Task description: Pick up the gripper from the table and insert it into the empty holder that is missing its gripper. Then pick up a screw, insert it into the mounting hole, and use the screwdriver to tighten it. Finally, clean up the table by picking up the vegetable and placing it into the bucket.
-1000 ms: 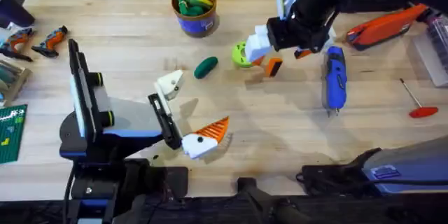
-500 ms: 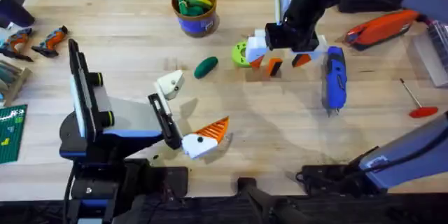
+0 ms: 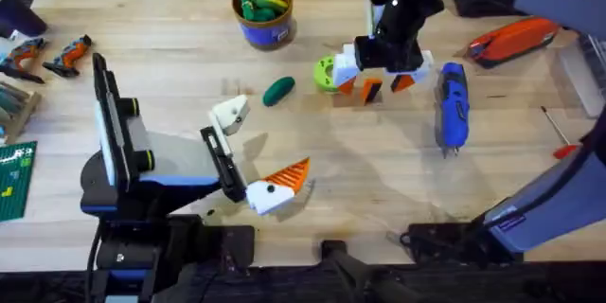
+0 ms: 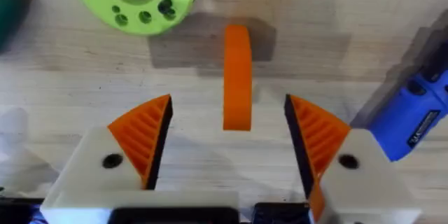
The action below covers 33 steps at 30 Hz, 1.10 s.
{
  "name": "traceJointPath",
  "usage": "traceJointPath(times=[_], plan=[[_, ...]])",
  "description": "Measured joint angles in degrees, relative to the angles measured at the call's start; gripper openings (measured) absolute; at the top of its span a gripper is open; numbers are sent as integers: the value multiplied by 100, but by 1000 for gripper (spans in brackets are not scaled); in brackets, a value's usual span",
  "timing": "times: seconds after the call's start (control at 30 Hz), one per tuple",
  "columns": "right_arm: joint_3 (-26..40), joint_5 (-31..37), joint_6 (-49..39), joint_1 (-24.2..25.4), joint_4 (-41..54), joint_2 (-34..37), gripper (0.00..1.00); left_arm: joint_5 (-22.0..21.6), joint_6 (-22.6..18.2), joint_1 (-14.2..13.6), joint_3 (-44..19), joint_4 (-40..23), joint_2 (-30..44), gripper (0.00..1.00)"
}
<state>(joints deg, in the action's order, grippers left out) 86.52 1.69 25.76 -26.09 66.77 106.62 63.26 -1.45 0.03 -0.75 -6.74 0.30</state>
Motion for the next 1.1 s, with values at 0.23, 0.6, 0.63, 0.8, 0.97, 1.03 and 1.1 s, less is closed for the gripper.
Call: traceJointPath(times=[0.23,0.6,0.63,0.8,0.97,1.03,1.1], plan=[[-2,2,0,0,-57,11,820,0,0,0,0,0,0,985],[-278,0,0,17,-374,9,818,-2,0,0,0,0,0,985],[-278,2,0,23,-374,11,815,0,0,0,0,0,0,985],[-278,2,0,119,-366,11,812,-2,0,0,0,0,0,985],[-278,4,0,186,-330,-2,807,0,0,0,0,0,0,985],[-278,4,-5,185,-298,-4,775,0,0,0,0,0,0,985],[-279,4,-1,184,-287,-4,697,0,0,0,0,0,0,985]])
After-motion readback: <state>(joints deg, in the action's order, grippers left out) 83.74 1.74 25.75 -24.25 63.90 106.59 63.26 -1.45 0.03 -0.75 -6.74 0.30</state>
